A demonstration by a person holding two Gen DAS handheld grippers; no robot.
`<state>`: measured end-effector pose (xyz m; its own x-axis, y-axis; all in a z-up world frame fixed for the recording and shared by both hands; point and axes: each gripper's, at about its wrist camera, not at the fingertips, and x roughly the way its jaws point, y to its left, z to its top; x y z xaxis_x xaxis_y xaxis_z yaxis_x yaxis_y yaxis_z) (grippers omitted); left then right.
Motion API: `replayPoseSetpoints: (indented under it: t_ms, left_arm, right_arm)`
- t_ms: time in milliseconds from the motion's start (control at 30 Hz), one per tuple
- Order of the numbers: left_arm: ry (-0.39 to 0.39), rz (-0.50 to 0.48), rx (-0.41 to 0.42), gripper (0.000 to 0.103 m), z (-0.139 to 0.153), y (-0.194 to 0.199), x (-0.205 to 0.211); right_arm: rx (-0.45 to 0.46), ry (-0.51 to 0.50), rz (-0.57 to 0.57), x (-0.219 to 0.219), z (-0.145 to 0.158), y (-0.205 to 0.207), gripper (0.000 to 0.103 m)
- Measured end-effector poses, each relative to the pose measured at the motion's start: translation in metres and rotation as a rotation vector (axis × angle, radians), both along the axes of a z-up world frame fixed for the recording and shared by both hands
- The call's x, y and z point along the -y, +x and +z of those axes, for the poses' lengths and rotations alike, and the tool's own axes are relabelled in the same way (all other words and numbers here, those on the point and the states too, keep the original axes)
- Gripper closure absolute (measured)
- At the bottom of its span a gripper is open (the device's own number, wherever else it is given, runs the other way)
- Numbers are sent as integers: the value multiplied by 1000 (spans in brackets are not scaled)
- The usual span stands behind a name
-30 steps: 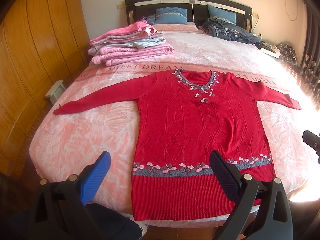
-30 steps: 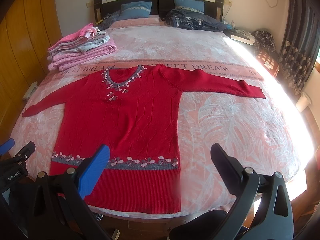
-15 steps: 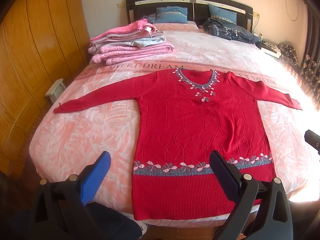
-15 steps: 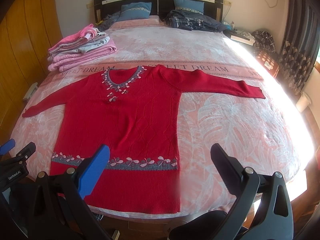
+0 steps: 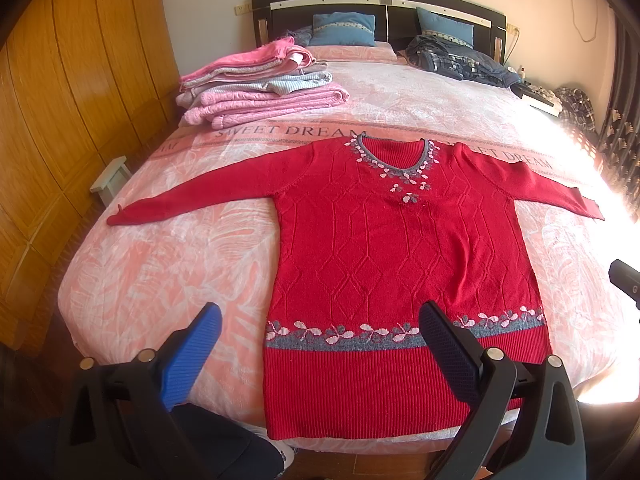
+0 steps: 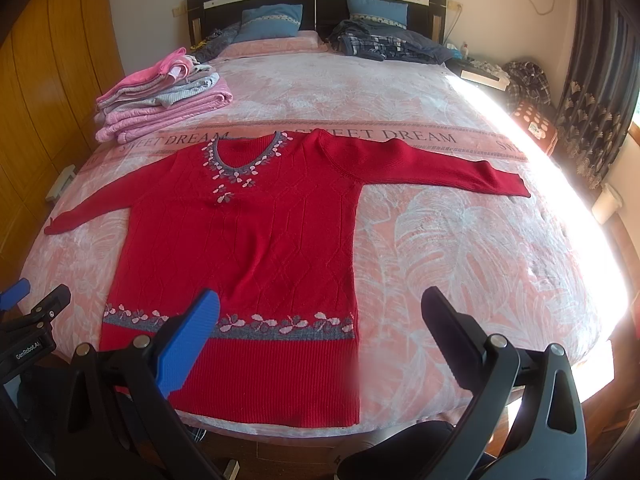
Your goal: Fold small clothes
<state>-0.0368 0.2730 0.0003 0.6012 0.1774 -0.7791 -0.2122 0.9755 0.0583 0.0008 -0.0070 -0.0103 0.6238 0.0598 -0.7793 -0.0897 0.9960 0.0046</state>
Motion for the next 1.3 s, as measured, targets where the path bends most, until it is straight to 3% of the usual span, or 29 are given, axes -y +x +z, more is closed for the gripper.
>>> replayPoseSetpoints:
  t_ms: [500,700,867,933,1100,1233,1300]
  left_arm:
    - [-15,-6,-6,4,-4,0,1]
    - [-65,-85,-20,4,-17,31,12]
    - [-51,-150,-33,4,-21,80,24]
    - [-56,-152,-39,4,-23,101,27]
    - [-126,-109,-91,4,-35,158,27]
    - [-109,-60,-83,4,-47,212,35]
    - [-117,-35,-80,4,-53,240,40]
  right_arm:
    - [-9,21,4,4,0,3,3]
    - [-56,94,-14,37,-7,48,3]
    - [-121,157,-156,102,-22,116,3]
    - [-126,138,-197,134,-29,151,3]
    - [-167,168,-346,235,-58,223,3]
    - [-153,197,-421,304,-78,264,3]
    - [-188,203,-447,331,-91,283,4]
